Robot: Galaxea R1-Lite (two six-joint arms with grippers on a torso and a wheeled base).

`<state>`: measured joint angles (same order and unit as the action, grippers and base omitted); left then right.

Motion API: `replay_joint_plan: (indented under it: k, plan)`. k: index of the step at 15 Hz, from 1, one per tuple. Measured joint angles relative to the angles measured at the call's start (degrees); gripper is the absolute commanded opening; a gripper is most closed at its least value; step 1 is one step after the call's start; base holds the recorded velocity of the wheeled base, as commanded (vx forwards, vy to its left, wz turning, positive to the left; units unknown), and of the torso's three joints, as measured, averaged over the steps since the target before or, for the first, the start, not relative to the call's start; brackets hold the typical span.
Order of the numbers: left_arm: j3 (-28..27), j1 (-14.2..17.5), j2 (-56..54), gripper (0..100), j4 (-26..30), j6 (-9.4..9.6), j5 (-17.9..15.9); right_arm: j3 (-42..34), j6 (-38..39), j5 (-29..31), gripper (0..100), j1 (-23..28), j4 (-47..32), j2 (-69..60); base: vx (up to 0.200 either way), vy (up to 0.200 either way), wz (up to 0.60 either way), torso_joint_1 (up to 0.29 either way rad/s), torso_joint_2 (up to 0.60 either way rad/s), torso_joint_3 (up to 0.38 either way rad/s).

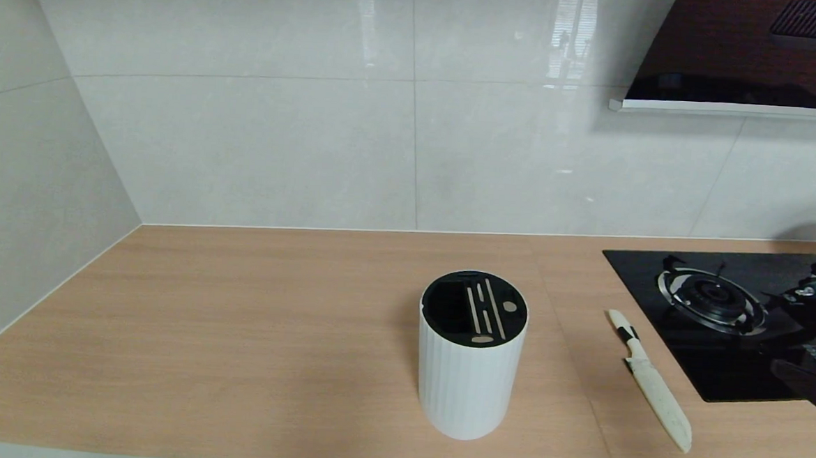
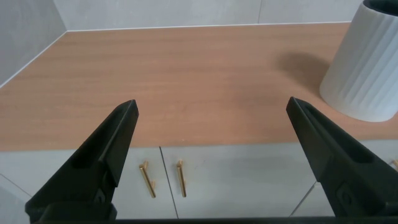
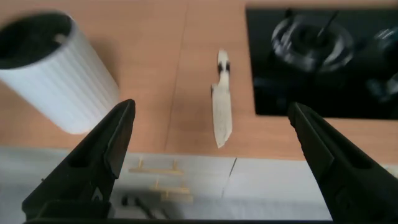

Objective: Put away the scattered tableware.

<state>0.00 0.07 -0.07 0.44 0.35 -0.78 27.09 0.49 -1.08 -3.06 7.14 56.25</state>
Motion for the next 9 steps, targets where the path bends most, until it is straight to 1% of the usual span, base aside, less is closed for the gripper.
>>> replay_joint_plan:
  k: [2,4,7,9]
  plan:
    - [0.0,0.0,0.0,100,0.0,-0.02,0.0,1.19,-0.24,0.13,100,-0.13,9.25,13.48,0.0,0.0,0.0,0.0,0.0,0.0]
    - [0.0,0.0,0.0,100,0.0,0.0,0.0,1.77,-0.46,0.22,100,-0.18,17.81,24.21,0.0,0.0,0.0,0.0,0.0,0.0]
    - [0.0,0.0,0.0,100,0.0,0.05,-0.01,2.27,-0.65,0.55,100,-0.22,26.65,37.02,0.0,0.0,0.0,0.0,0.0,0.0]
    - [0.0,0.0,0.0,100,0.0,0.05,0.0,2.4,-1.11,1.79,100,-0.16,32.49,43.61,0.0,0.0,0.0,0.0,0.0,0.0]
